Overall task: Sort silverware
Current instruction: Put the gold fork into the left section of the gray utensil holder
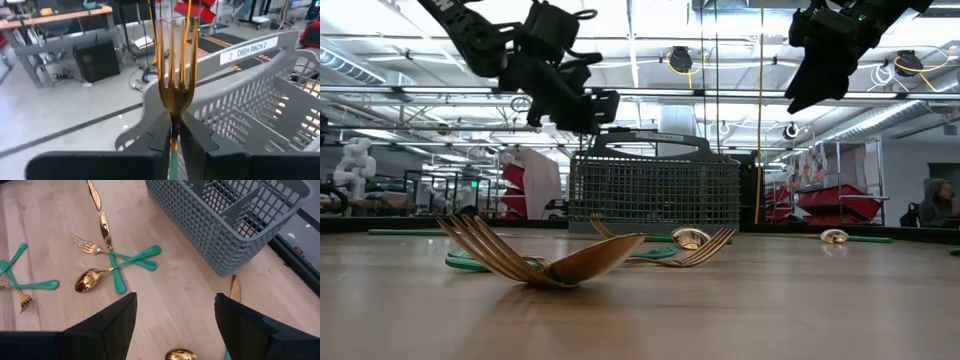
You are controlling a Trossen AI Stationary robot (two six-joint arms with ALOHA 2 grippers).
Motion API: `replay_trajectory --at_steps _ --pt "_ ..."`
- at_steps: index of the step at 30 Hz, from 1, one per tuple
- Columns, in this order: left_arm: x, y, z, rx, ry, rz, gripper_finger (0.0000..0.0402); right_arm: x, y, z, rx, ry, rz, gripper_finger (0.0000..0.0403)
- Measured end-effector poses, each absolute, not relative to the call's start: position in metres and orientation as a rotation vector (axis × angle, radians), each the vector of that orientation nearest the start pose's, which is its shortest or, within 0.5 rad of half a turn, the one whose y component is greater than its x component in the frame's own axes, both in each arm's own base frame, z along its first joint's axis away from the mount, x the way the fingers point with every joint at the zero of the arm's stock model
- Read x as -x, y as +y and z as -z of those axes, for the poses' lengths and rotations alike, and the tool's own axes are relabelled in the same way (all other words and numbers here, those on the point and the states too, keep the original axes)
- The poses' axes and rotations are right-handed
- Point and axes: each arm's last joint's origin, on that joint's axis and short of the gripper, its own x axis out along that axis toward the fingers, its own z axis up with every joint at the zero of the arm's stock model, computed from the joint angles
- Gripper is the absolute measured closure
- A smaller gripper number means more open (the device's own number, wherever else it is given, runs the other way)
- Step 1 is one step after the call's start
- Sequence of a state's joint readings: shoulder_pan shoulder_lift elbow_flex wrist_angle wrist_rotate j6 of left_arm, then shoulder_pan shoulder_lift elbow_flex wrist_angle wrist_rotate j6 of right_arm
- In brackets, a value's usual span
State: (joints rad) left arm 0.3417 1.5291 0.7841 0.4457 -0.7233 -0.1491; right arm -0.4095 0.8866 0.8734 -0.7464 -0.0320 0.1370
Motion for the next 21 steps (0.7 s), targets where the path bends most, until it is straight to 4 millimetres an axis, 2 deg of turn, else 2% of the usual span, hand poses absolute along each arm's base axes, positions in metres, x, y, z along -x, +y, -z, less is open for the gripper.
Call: replay_trajectory --at_steps 4,12,16,18,21 --pt "-0.291 0.122 -0.216 0.061 0.270 -1.029 0.0342 -0.155 -0.066 -0.298 -0.288 0.722 0.407 0.0149" --pt "-0.288 0.115 -0.222 0.039 0.341 -0.821 0.0336 -0.156 -0.066 -0.298 -0.273 0.725 0.398 0.0133" --pt "-0.282 0.103 -0.241 0.050 0.287 -0.749 0.0336 -0.163 -0.066 -0.296 -0.293 0.724 0.372 0.0129" --pt "-0.276 0.097 -0.254 0.065 0.269 -0.724 0.0336 -0.173 -0.065 -0.292 -0.297 0.739 0.353 0.0129" --pt "-0.265 0.089 -0.279 0.178 0.223 -0.680 0.0335 -0.192 -0.063 -0.279 -0.292 0.794 0.314 0.0129"
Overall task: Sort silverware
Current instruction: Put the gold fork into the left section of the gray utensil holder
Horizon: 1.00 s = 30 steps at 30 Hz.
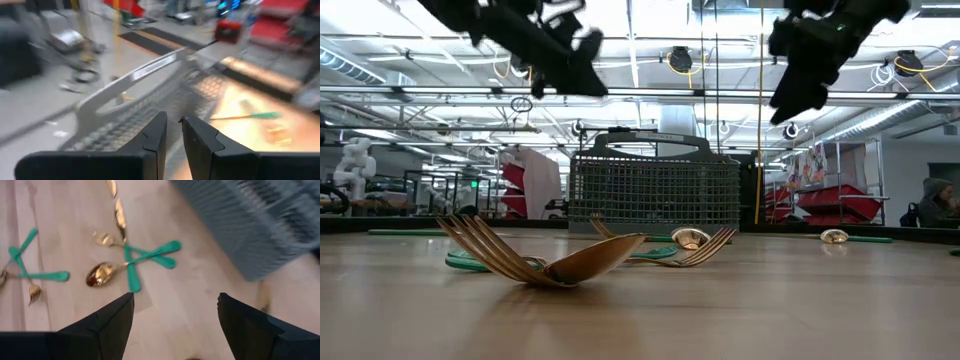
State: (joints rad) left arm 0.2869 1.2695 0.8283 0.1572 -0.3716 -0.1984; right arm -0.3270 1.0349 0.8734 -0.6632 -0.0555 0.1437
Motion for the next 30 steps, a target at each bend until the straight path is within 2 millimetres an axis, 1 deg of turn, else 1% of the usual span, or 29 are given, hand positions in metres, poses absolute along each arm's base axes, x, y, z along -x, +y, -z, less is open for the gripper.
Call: replay_trajectory --at_steps 2,4,8,10,14,16,17,20,23,26,30 --pt "-0.260 0.085 -0.287 0.281 0.216 -0.592 0.0335 -0.202 -0.062 -0.270 -0.293 0.839 0.295 0.0128" --pt "-0.256 0.079 -0.286 0.366 0.262 -0.505 0.0335 -0.211 -0.061 -0.261 -0.306 0.879 0.288 0.0128" --pt "-0.255 0.069 -0.280 0.463 0.334 -0.429 0.0335 -0.231 -0.057 -0.246 -0.323 0.913 0.268 0.0128" --pt "-0.261 0.064 -0.274 0.424 0.378 -0.351 0.0335 -0.238 -0.054 -0.239 -0.308 0.942 0.245 0.0128" --pt "-0.282 0.049 -0.249 0.176 0.505 -0.135 0.0335 -0.242 -0.052 -0.225 -0.282 1.034 0.221 0.0128" --pt "-0.293 0.047 -0.234 0.132 0.565 -0.048 0.0335 -0.239 -0.052 -0.222 -0.286 1.074 0.223 0.0128" --pt "-0.298 0.046 -0.227 0.142 0.598 -0.020 0.0335 -0.238 -0.051 -0.222 -0.289 1.089 0.224 0.0128" --pt "-0.313 0.047 -0.210 0.215 0.702 -0.004 0.0335 -0.237 -0.051 -0.222 -0.304 1.098 0.228 0.0128" --pt "-0.327 0.048 -0.200 0.306 0.775 -0.064 0.0335 -0.237 -0.050 -0.222 -0.320 1.093 0.220 0.0128" --pt "-0.341 0.048 -0.195 0.313 0.816 -0.095 0.0335 -0.237 -0.051 -0.223 -0.322 1.089 0.221 0.0128" --pt "-0.360 0.048 -0.194 0.294 0.820 -0.159 0.0335 -0.238 -0.051 -0.223 -0.338 1.075 0.231 0.0128"
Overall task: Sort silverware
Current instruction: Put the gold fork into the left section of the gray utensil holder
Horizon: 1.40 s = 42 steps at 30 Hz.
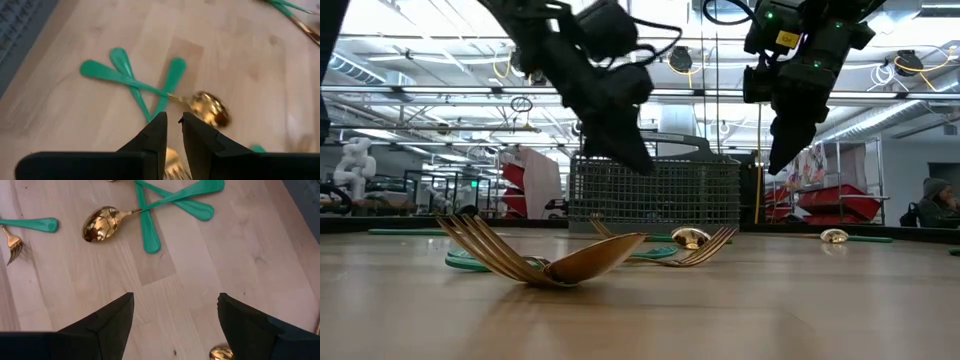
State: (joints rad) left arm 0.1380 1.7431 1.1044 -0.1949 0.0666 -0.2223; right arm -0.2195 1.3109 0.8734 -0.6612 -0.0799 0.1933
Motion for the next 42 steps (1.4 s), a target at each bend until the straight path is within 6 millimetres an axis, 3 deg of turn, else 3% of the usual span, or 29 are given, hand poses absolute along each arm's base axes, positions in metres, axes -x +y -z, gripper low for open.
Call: replay_trajectory --at_steps 12,22,26,30,35,42 --pt "-0.398 0.061 -0.160 0.304 0.980 -0.164 0.0335 -0.238 -0.051 -0.223 -0.336 1.076 0.229 0.0128" --pt "-0.405 0.065 -0.131 0.308 1.072 -0.134 0.0335 -0.238 -0.051 -0.223 -0.334 1.078 0.223 0.0128" --pt "-0.405 0.068 -0.128 0.329 1.078 -0.130 0.0342 -0.238 -0.051 -0.223 -0.334 1.078 0.223 0.0128" --pt "-0.403 0.068 -0.127 0.333 1.108 -0.132 0.0386 -0.238 -0.051 -0.223 -0.334 1.078 0.223 0.0128" --pt "-0.402 0.067 -0.126 0.335 1.120 -0.134 0.0395 -0.238 -0.051 -0.223 -0.333 1.076 0.223 0.0128" --pt "-0.391 0.065 -0.146 0.325 1.154 -0.196 0.0400 -0.239 -0.051 -0.224 -0.336 1.066 0.225 0.0128"
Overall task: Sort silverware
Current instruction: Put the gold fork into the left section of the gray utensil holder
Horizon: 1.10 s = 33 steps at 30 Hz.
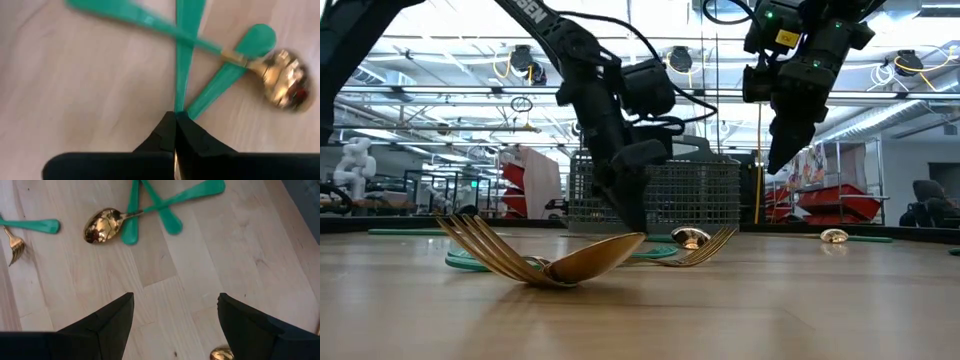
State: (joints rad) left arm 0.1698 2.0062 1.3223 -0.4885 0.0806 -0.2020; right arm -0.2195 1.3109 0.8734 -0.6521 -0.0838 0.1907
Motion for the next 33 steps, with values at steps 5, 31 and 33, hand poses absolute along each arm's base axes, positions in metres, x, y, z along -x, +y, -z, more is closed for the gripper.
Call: replay_trajectory --at_steps 5,31,33 --pt "-0.384 0.065 -0.172 0.295 1.157 -0.233 0.0401 -0.242 -0.051 -0.225 -0.336 1.033 0.225 0.0128" --pt "-0.351 0.053 -0.182 0.280 1.272 -0.160 0.0250 -0.243 -0.052 -0.226 -0.323 1.021 0.217 0.0128" --pt "-0.348 0.052 -0.181 0.298 1.303 -0.174 0.0247 -0.242 -0.052 -0.226 -0.321 1.023 0.216 0.0128"
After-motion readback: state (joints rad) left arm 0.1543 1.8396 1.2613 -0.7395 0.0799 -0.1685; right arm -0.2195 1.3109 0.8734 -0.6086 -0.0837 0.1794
